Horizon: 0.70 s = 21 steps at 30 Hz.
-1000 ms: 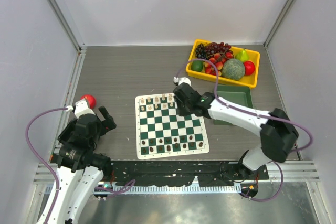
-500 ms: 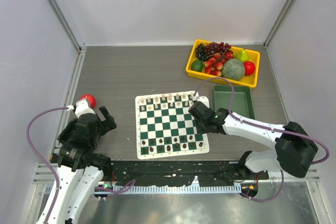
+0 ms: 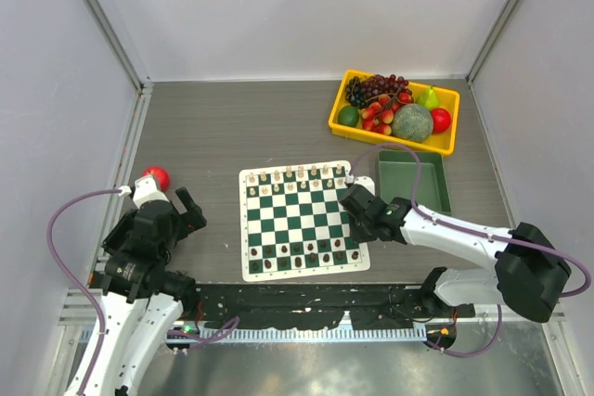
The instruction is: Set up the chess pieces on the board
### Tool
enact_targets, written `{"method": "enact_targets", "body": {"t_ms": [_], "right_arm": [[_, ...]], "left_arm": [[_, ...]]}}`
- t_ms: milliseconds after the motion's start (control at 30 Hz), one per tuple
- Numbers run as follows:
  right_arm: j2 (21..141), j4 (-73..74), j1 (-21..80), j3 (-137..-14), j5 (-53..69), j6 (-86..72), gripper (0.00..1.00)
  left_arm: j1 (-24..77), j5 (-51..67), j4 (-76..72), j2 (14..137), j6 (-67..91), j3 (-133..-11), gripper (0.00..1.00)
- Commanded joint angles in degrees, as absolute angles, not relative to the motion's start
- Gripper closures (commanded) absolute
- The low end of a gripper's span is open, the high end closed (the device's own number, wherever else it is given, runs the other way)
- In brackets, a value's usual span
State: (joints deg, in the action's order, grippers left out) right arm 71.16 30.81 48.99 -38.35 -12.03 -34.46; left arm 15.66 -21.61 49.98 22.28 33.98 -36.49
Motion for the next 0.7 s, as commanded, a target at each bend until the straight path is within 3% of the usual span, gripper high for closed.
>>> {"method": "enact_targets", "body": {"t_ms": [0, 367, 667], "right_arm": [[69.61, 28.39, 49.04, -37.36, -10.9, -35.95, 0.84], [71.1, 26.63, 49.22, -36.39, -10.64, -35.95, 0.78], [68.03, 28.9, 49.31, -38.84, -13.17, -34.63, 0.51]], "left_arm": [[15.38, -21.53, 48.16, 22.68, 33.49, -36.39, 0.01], [15.38, -21.62, 48.16, 22.94, 33.49, -36.3, 0.01], [15.38, -21.62, 48.25, 23.11, 33.49, -36.39, 0.01]]}}
